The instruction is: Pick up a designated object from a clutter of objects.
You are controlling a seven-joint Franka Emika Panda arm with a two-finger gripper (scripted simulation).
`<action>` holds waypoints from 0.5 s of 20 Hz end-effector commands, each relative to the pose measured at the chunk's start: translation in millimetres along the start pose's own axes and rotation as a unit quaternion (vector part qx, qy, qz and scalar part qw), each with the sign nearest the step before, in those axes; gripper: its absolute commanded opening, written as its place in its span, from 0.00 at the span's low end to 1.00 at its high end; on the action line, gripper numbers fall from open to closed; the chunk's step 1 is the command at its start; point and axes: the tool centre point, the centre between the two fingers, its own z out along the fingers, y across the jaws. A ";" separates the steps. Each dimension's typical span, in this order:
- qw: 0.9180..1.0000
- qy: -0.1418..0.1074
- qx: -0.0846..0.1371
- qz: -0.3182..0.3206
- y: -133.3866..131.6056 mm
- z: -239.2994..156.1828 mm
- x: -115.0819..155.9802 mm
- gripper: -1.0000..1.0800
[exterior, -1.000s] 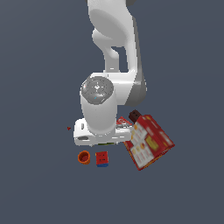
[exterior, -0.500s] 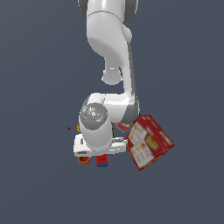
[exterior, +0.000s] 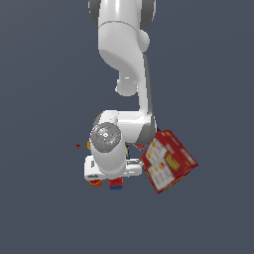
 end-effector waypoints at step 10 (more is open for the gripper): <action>1.000 0.000 0.000 0.000 -0.1 45.9 -0.8 0.96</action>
